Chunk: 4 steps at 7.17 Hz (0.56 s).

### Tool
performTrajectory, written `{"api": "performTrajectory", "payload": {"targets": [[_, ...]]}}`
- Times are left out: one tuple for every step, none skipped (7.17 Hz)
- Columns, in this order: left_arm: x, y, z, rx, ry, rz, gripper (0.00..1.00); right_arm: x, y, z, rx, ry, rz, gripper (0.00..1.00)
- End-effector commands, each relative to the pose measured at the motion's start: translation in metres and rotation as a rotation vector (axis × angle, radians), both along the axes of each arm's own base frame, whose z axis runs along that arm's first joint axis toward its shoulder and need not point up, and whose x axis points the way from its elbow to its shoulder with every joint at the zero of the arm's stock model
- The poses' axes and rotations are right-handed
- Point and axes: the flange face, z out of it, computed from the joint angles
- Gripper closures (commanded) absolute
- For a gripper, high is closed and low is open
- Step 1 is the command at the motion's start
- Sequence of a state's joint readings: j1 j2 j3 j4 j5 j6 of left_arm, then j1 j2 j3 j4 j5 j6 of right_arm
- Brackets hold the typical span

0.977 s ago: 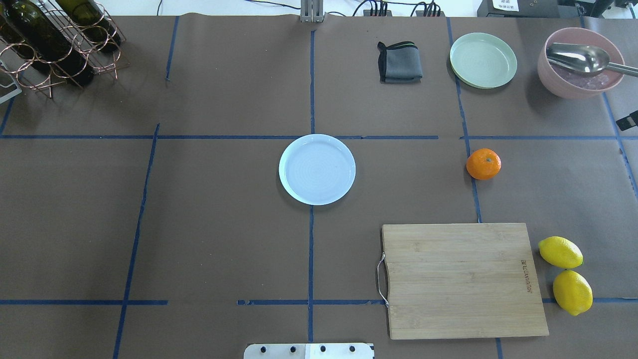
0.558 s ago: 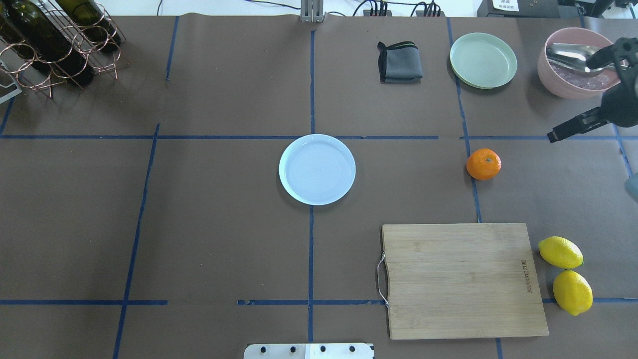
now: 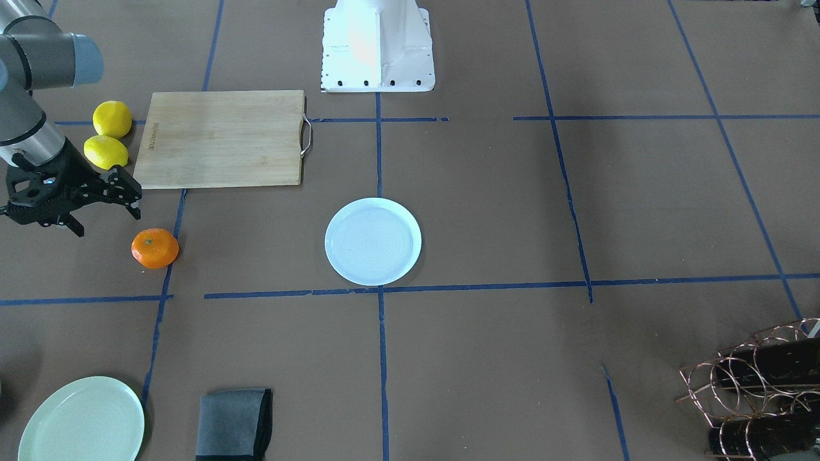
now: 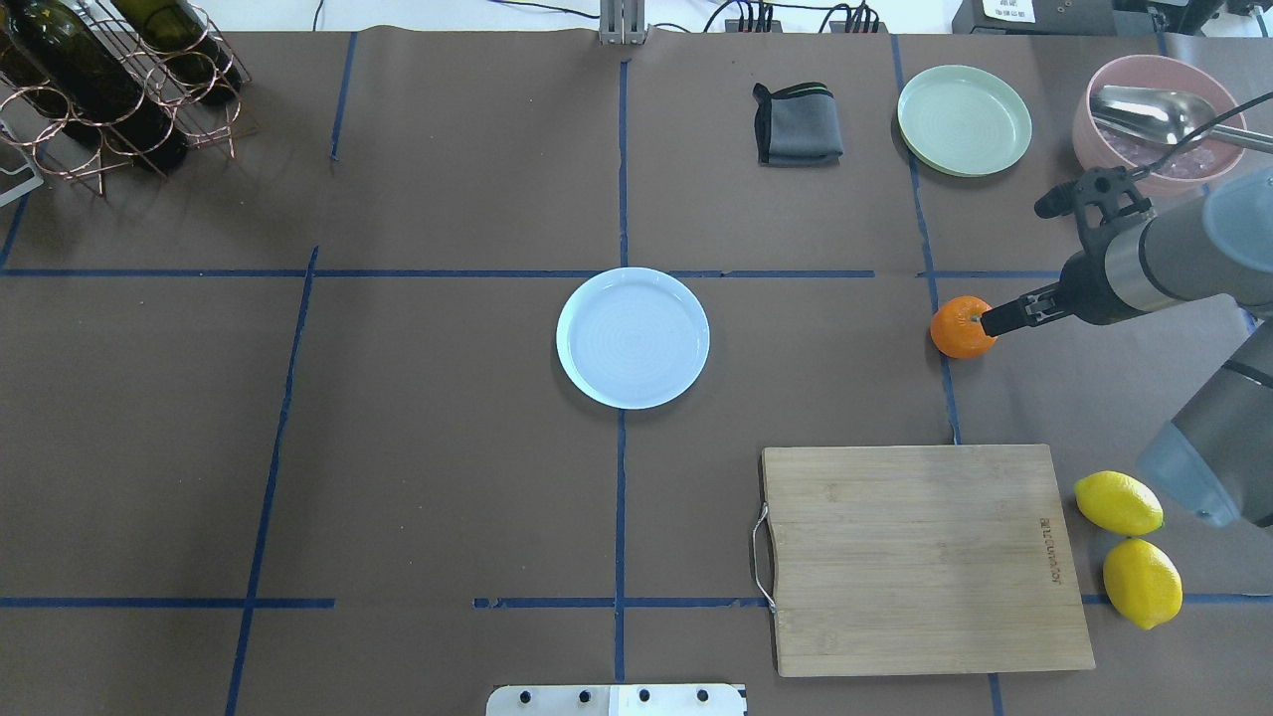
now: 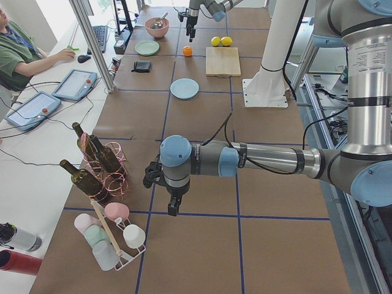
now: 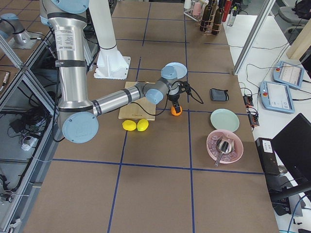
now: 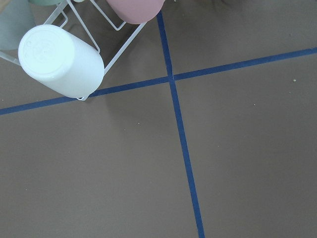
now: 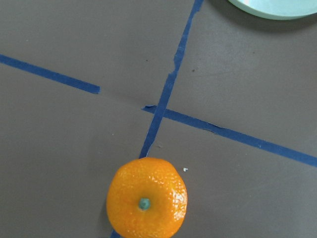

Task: Pick orange to plate
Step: 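Reach the right gripper down over the orange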

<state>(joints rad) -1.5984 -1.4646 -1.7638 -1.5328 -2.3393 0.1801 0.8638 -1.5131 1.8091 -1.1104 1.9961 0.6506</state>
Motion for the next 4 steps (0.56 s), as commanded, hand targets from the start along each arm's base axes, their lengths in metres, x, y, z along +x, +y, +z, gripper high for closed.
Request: {"api": "performTrajectory", "payload": {"targets": [[-0.001,0.001,0.0,0.0,0.0,0.0,0.0,-0.02,0.005,0.007,0.006,0.022,-0.009,0.0],[0.0,0.0,0.0,0.002,0.0,0.002,0.0,-0.026,0.005,0.011,0.01,0.035,-0.007,0.0],[0.0,0.0,0.0,0.002,0.0,0.002,0.0,-0.036,0.001,0.011,0.017,0.044,-0.007,0.0],[0.0,0.0,0.0,0.002,0.0,0.002,0.0,-0.044,-0.003,0.012,0.016,0.047,-0.012,0.0]]}}
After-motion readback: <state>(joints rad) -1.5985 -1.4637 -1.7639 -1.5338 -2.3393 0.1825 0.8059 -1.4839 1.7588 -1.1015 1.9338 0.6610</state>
